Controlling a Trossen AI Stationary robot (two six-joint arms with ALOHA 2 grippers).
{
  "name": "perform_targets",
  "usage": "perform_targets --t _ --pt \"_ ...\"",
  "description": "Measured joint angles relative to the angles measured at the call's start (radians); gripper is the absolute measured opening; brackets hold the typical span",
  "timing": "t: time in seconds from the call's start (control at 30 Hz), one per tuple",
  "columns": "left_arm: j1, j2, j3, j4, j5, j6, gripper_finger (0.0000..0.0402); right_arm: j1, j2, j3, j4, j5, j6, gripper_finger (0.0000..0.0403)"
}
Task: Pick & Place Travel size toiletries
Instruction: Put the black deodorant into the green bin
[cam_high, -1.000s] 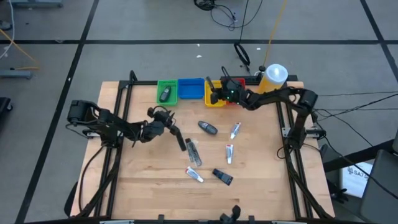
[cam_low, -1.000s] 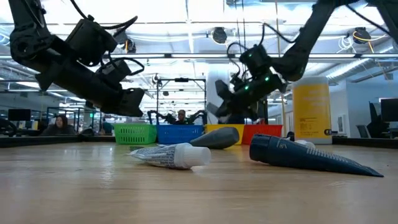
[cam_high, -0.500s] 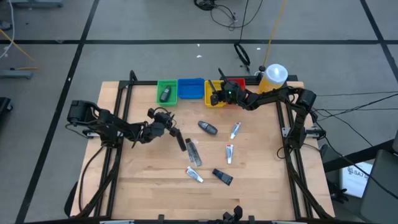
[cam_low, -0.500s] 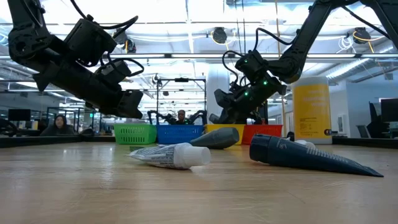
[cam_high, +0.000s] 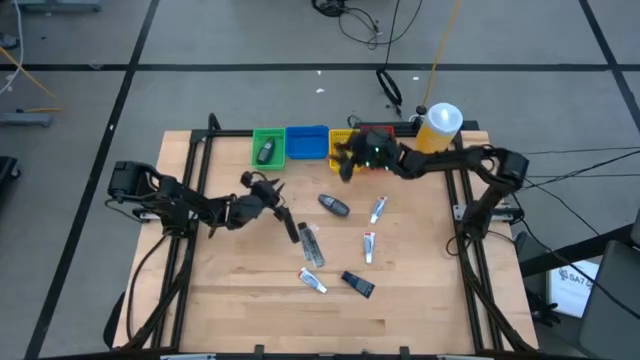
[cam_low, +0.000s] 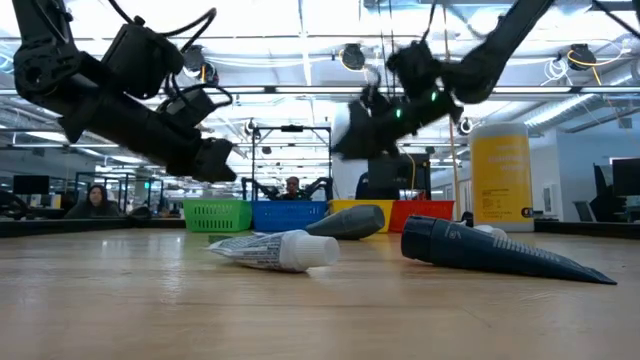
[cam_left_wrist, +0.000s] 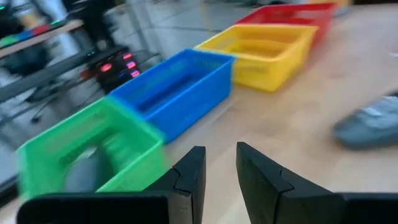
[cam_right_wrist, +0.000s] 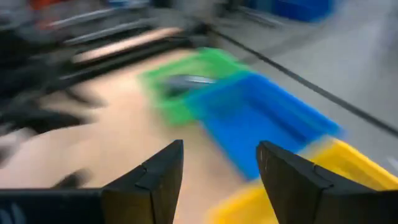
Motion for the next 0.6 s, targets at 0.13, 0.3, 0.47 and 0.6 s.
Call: perform_targets --t 0.13,0.3,0.47,0.6 --pt "0.016 0.0 0.047 0.002 0.182 0.117 0.0093 0.128 -0.043 -0.056 -0.007 -0.051 -0.172 0.019" --pt "0.059 0.0 0.201 -0.198 0.454 0.204 0.0093 0.268 -0.037 -0.155 0.043 -0.042 -0.228 0.0179" --pt "0.09 0.008 0.372 -0.415 0.623 0.318 0.0097 0.377 -0.031 -0.306 0.162 0.237 -0.218 0.0168" --pt "0.119 0.062 0.454 -0.458 0.757 0.36 0.0136 0.426 -0.069 -0.462 0.331 0.413 -0.143 0.016"
